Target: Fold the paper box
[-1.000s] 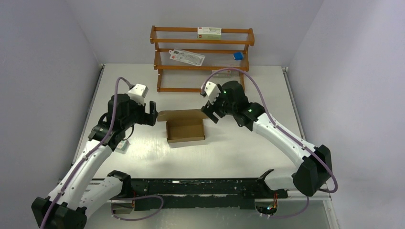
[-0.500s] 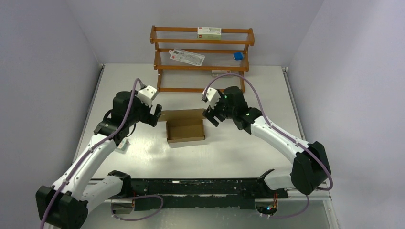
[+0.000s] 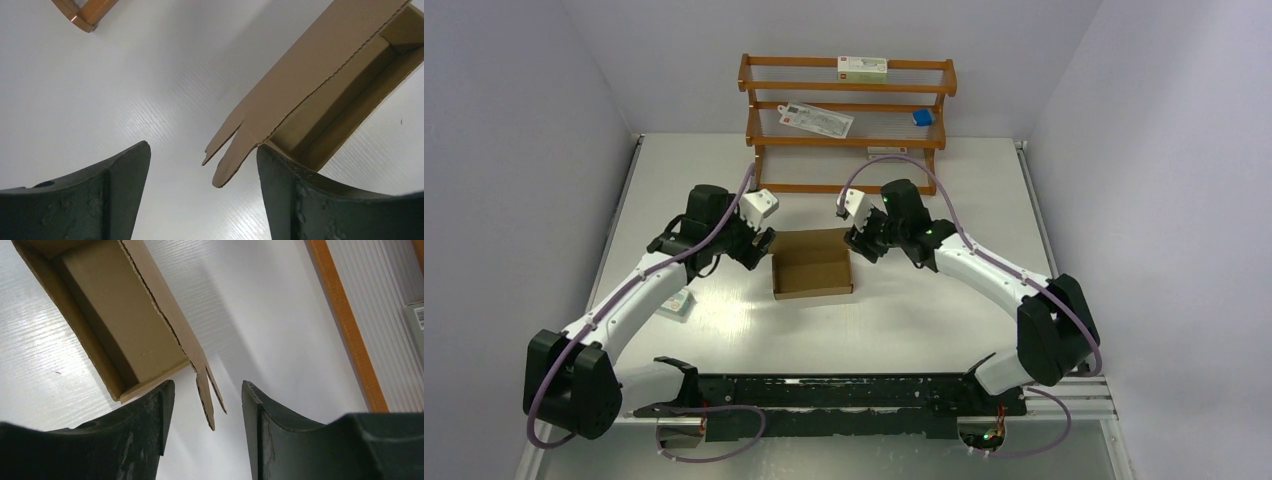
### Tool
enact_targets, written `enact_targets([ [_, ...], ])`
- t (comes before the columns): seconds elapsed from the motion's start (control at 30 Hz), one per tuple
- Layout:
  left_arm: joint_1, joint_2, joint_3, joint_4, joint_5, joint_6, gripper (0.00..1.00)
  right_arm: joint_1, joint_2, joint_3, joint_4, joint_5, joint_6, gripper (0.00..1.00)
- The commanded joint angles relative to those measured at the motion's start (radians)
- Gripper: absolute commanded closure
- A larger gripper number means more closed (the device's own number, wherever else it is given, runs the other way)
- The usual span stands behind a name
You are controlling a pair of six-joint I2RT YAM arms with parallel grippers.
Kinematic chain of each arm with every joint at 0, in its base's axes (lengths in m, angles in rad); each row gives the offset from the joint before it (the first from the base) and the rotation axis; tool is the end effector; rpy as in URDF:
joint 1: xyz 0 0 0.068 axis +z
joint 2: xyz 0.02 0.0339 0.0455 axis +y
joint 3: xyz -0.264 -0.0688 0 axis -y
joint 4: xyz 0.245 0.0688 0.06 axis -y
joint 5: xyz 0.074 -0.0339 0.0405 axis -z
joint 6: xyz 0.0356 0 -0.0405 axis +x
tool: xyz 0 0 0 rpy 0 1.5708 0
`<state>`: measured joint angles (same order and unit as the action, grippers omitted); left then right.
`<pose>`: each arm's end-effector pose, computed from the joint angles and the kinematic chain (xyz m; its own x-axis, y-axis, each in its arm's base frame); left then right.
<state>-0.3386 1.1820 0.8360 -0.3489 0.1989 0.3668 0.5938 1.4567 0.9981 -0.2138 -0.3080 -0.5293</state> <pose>0.2376 -0.0911 0.2614 -0.3957 0.5121 -0.7624 0.6542 0.7398 0.1574 0.2597 0.1883 0.2539 -0.0771 -0.6326 -0.7706 -0.8906 0.3912 -0.2320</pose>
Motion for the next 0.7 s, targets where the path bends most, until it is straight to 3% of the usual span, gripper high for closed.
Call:
enact_targets([
  [0.0, -0.007, 0.022, 0.030, -0.007, 0.038, 0.059, 0.20, -0.007, 0.032, 0.033, 0.009, -0.028, -0.027, 0.47],
  [0.43, -0.005, 0.064, 0.017, 0.012, 0.093, 0.072, 0.42, -0.008, 0.068, 0.050, 0.001, -0.040, -0.029, 0.71],
  [0.67, -0.005, 0.076, 0.007, 0.020, 0.118, 0.072, 0.52, -0.009, 0.058, 0.037, 0.009, -0.035, -0.024, 0.75],
])
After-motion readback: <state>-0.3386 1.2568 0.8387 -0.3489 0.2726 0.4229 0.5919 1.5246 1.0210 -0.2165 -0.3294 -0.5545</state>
